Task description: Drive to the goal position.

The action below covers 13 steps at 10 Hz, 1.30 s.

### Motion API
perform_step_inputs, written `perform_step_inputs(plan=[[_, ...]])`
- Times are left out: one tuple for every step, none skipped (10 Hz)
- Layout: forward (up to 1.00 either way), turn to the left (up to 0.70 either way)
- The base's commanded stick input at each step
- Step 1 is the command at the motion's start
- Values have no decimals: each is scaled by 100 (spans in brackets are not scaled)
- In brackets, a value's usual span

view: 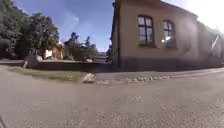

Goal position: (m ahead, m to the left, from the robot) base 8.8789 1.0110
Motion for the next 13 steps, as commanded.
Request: perform_step_inputs(plan=[[70,0],[70,0],[70,0],[70,0],[70,0],[70,0],[70,0],[70,0],[70,0],[70,0],[70,-11],[70,-6],[70,-1]])
